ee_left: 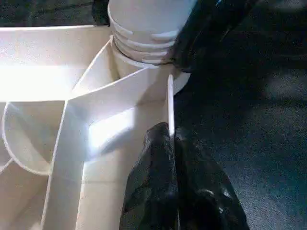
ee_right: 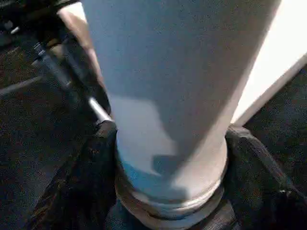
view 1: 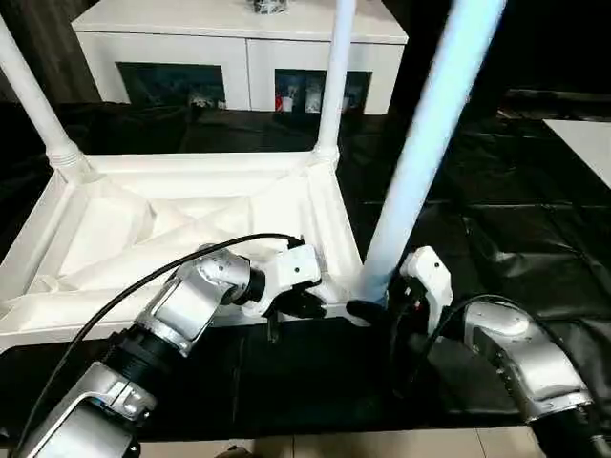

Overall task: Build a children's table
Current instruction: Rotate leg to tighten

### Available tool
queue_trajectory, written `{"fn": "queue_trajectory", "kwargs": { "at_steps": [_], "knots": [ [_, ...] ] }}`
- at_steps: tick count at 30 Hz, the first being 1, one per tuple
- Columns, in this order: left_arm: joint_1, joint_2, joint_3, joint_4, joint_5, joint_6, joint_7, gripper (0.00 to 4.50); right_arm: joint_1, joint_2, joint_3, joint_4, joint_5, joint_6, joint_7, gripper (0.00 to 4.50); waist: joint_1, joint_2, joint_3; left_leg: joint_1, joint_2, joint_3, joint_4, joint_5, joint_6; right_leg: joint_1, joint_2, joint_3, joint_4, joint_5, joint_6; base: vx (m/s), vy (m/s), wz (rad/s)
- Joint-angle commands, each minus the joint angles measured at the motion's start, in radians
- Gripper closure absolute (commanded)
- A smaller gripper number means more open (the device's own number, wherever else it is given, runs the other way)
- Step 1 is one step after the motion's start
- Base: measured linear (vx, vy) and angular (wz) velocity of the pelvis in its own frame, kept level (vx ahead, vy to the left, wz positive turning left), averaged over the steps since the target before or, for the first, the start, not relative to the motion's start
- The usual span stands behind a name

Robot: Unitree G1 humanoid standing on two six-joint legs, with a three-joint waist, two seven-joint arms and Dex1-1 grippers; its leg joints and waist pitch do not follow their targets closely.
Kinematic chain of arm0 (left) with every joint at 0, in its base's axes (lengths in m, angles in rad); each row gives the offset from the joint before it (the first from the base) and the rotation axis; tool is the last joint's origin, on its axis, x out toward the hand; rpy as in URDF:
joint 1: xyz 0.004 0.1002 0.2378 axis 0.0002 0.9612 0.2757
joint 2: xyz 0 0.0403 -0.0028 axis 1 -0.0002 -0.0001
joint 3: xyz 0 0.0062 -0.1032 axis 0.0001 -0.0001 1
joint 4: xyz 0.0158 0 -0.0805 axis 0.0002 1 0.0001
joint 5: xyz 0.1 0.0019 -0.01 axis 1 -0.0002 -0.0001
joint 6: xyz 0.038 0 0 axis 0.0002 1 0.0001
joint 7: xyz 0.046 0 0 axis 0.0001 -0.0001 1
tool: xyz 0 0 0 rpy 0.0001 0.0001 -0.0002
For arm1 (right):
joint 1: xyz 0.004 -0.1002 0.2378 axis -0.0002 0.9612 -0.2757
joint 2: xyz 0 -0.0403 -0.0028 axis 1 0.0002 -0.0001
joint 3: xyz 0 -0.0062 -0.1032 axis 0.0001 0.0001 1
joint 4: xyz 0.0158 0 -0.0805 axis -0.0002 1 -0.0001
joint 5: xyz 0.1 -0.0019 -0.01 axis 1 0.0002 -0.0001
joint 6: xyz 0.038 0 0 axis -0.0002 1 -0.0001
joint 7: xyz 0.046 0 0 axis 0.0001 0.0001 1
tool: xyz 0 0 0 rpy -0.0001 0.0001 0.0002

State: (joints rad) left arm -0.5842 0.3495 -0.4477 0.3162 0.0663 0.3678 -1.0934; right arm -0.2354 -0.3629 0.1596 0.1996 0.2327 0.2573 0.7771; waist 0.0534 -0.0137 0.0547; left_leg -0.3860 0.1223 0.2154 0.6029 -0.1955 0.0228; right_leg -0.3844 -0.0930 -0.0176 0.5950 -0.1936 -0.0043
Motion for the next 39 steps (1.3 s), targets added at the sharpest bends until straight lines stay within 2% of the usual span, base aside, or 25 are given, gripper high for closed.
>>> {"fn": "queue_trajectory", "kwargs": {
  "at_steps": [1, 3, 4, 5, 6, 7, 10, 11, 14, 17, 18, 19, 20, 21, 22, 24, 25, 27, 29, 31, 32, 34, 35, 36, 39],
  "knots": [
    [-0.024, -0.056, 0.019, 0.070, 0.013, 0.013, 0.096, 4.50, -0.026, 0.065, -0.051, 0.061, -0.023, -0.013, -0.161, 1.76, -0.007, -0.007, -0.057, 0.034, 0.107, -0.054, -0.089, -0.268, -0.009, 0.011, -0.074, 0.035, -0.068, -0.216, -0.238, 0.000, 0.000, 0.00],
    [-0.045, -0.107, 0.045, 0.131, 0.016, 0.018, 0.180, 4.50, -0.043, 0.128, -0.079, 0.108, -0.031, -0.022, -0.276, 1.77, -0.013, -0.008, -0.057, 0.035, 0.107, -0.061, -0.093, -0.311, -0.041, 0.011, -0.075, 0.033, -0.073, -0.286, -0.214, 0.000, 0.000, 0.00],
    [-0.059, -0.138, 0.061, 0.166, 0.013, 0.022, 0.224, 4.50, -0.056, 0.165, -0.095, 0.136, -0.032, -0.027, -0.338, 1.77, -0.016, -0.008, -0.057, 0.036, 0.106, -0.060, -0.093, -0.316, -0.045, 0.009, -0.074, 0.034, -0.073, -0.289, -0.210, 0.000, 0.000, 0.00],
    [-0.090, -0.199, 0.097, 0.240, 0.011, 0.026, 0.335, 4.50, -0.080, 0.224, -0.098, 0.179, -0.048, -0.031, -0.430, 1.78, -0.021, -0.007, -0.056, 0.034, 0.106, -0.062, -0.095, -0.328, -0.052, 0.007, -0.073, 0.034, -0.075, -0.291, -0.205, 0.000, 0.000, 0.00],
    [-0.097, -0.212, 0.105, 0.256, 0.011, 0.027, 0.359, 4.50, -0.085, 0.236, -0.098, 0.188, -0.052, -0.032, -0.449, 1.78, -0.025, -0.004, -0.056, 0.035, 0.104, -0.060, -0.095, -0.335, -0.060, 0.002, -0.072, 0.034, -0.075, -0.293, -0.207, 0.000, 0.000, 0.00],
    [-0.111, -0.234, 0.114, 0.286, 0.014, 0.031, 0.398, 4.50, -0.098, 0.257, -0.086, 0.207, -0.076, -0.041, -0.484, 1.78, -0.025, -0.004, -0.059, 0.041, 0.104, -0.063, -0.094, -0.356, -0.072, 0.003, -0.072, 0.032, -0.077, -0.301, -0.202, 0.000, 0.000, 0.00],
    [-0.154, -0.295, 0.144, 0.377, 0.027, 0.014, 0.541, 4.50, -0.144, 0.345, -0.091, 0.275, -0.118, -0.081, -0.625, 1.78, -0.029, -0.003, -0.059, 0.034, 0.102, -0.061, -0.097, -0.340, -0.070, 0.002, -0.071, 0.035, -0.078, -0.272, -0.191, 0.000, 0.000, 0.00],
    [-0.170, -0.321, 0.164, 0.414, 0.026, -0.011, 0.607, 4.50, -0.165, 0.382, -0.101, 0.307, -0.127, -0.101, -0.689, 1.78, -0.030, -0.006, -0.062, 0.034, 0.099, -0.059, -0.094, -0.317, -0.058, 0.006, -0.072, 0.036, -0.076, -0.226, -0.197, 0.000, 0.000, 0.00],
    [-0.208, -0.364, 0.191, 0.493, 0.035, -0.080, 0.712, 4.50, -0.218, 0.450, -0.092, 0.369, -0.158, -0.141, -0.764, 1.78, -0.021, -0.006, -0.062, 0.035, 0.099, -0.054, -0.091, -0.286, -0.023, 0.009, -0.073, 0.035, -0.078, -0.196, -0.197, 0.000, 0.000, 0.00],
    [-0.222, -0.371, 0.194, 0.518, 0.040, -0.104, 0.716, 4.50, -0.224, 0.460, -0.097, 0.369, -0.154, -0.169, -0.744, 1.78, -0.016, -0.009, -0.064, 0.030, 0.101, -0.053, -0.089, -0.245, 0.012, 0.016, -0.075, 0.035, -0.074, -0.172, -0.189, 0.000, 0.000, 0.00],
    [-0.222, -0.367, 0.189, 0.514, 0.040, -0.119, 0.696, 4.50, -0.217, 0.455, -0.102, 0.349, -0.150, -0.179, -0.733, 1.43, -0.015, -0.009, -0.064, 0.030, 0.101, -0.053, -0.090, -0.239, 0.017, 0.016, -0.074, 0.034, -0.075, -0.171, -0.188, 0.000, 0.000, 0.00],
    [-0.218, -0.361, 0.182, 0.506, 0.040, -0.127, 0.674, 4.50, -0.210, 0.449, -0.107, 0.330, -0.148, -0.181, -0.729, 1.43, -0.013, -0.008, -0.063, 0.030, 0.103, -0.054, -0.090, -0.233, 0.024, 0.017, -0.074, 0.034, -0.073, -0.168, -0.189, 0.000, 0.000, 0.00],
    [-0.201, -0.335, 0.154, 0.484, 0.048, -0.158, 0.601, 4.50, -0.186, 0.427, -0.116, 0.283, -0.150, -0.178, -0.718, 1.20, -0.008, -0.006, -0.063, 0.029, 0.104, -0.054, -0.091, -0.226, 0.031, 0.017, -0.075, 0.034, -0.074, -0.166, -0.186, 0.000, 0.000, 0.00],
    [-0.201, -0.335, 0.154, 0.484, 0.048, -0.158, 0.601, 4.50, -0.186, 0.427, -0.116, 0.283, -0.150, -0.178, -0.718, 1.20, -0.010, -0.010, -0.063, 0.027, 0.105, -0.053, -0.091, -0.224, 0.036, 0.018, -0.074, 0.034, -0.074, -0.165, -0.184, 0.000, 0.000, 0.00],
    [-0.186, -0.316, 0.140, 0.466, 0.050, -0.157, 0.559, 4.50, -0.166, 0.408, -0.122, 0.246, -0.151, -0.171, -0.715, 1.00, -0.008, -0.006, -0.062, 0.027, 0.105, -0.055, -0.092, -0.220, 0.041, 0.018, -0.075, 0.033, -0.073, -0.166, -0.184, 0.000, 0.000, 0.00],
    [-0.172, -0.296, 0.123, 0.454, 0.054, -0.165, 0.512, 4.50, -0.146, 0.385, -0.123, 0.211, -0.149, -0.161, -0.706, 0.96, -0.011, -0.006, -0.061, 0.022, 0.106, -0.058, -0.095, -0.232, 0.040, 0.020, -0.075, 0.033, -0.072, -0.182, -0.176, 0.000, 0.000, 0.00],
    [-0.162, -0.282, 0.116, 0.443, 0.056, -0.162, 0.493, 4.50, -0.129, 0.366, -0.124, 0.181, -0.149, -0.155, -0.695, 0.71, -0.023, -0.006, -0.062, 0.017, 0.109, -0.064, -0.099, -0.241, 0.030, 0.024, -0.074, 0.030, -0.070, -0.193, -0.176, 0.000, 0.000, 0.00],
    [-0.156, -0.272, 0.111, 0.439, 0.060, -0.167, 0.475, 4.50, -0.115, 0.351, -0.126, 0.160, -0.151, -0.152, -0.685, 0.61, -0.023, -0.001, -0.061, 0.027, 0.109, -0.060, -0.097, -0.260, 0.023, 0.014, -0.071, 0.032, -0.074, -0.201, -0.183, 0.000, 0.000, 0.00],
    [-0.121, -0.215, 0.088, 0.385, 0.061, -0.163, 0.388, 4.50, -0.048, 0.262, -0.131, 0.053, -0.132, -0.102, -0.591, 0.53, -0.017, -0.001, -0.059, 0.028, 0.109, -0.057, -0.097, -0.268, 0.021, 0.016, -0.071, 0.035, -0.076, -0.192, -0.182, 0.000, 0.000, 0.00],
    [-0.115, -0.202, 0.079, 0.374, 0.061, -0.166, 0.363, 4.50, -0.036, 0.244, -0.132, 0.034, -0.122, -0.087, -0.565, 0.31, -0.016, -0.001, -0.059, 0.027, 0.109, -0.057, -0.098, -0.254, 0.027, 0.016, -0.067, 0.035, -0.072, -0.159, -0.185, 0.000, 0.000, 0.00],
    [-0.098, -0.175, 0.061, 0.341, 0.053, -0.167, 0.287, 4.50, -0.013, 0.195, -0.129, -0.004, -0.092, -0.051, -0.477, 0.22, -0.015, 0.001, -0.060, 0.027, 0.106, -0.056, -0.096, -0.256, 0.033, 0.018, -0.069, 0.035, -0.071, -0.156, -0.194, 0.000, 0.000, 0.00],
    [-0.077, -0.141, 0.040, 0.291, 0.030, -0.159, 0.197, 4.50, 0.015, 0.127, -0.113, -0.052, -0.051, 0.013, -0.356, 0.12, -0.014, 0.001, -0.058, 0.025, 0.111, -0.057, -0.096, -0.256, 0.038, 0.018, -0.073, 0.036, -0.071, -0.158, -0.201, 0.000, 0.000, 0.00],
    [-0.069, -0.130, 0.033, 0.270, 0.023, -0.153, 0.170, 4.50, 0.024, 0.102, -0.104, -0.068, -0.035, 0.041, -0.315, 0.05, -0.013, 0.001, -0.059, 0.025, 0.113, -0.060, -0.097, -0.250, 0.042, 0.026, -0.073, 0.035, -0.067, -0.141, -0.210, 0.000, 0.000, 0.00],
    [-0.062, -0.116, 0.022, 0.250, 0.015, -0.174, 0.132, 4.50, 0.036, 0.070, -0.086, -0.089, -0.013, 0.068, -0.253, 0.05, -0.014, 0.002, -0.059, 0.026, 0.113, -0.058, -0.096, -0.247, 0.044, 0.021, -0.071, 0.035, -0.066, -0.131, -0.216, 0.000, 0.000, 0.00],
    [-0.032, -0.061, -0.013, 0.164, -0.019, -0.171, -0.010, 4.50, 0.073, -0.021, -0.041, -0.148, 0.030, 0.087, -0.097, 0.05, -0.011, 0.002, -0.059, 0.026, 0.116, -0.057, -0.094, -0.246, 0.049, 0.024, -0.075, 0.035, -0.063, -0.107, -0.231, 0.000, 0.000, 0.00]
  ]
}}
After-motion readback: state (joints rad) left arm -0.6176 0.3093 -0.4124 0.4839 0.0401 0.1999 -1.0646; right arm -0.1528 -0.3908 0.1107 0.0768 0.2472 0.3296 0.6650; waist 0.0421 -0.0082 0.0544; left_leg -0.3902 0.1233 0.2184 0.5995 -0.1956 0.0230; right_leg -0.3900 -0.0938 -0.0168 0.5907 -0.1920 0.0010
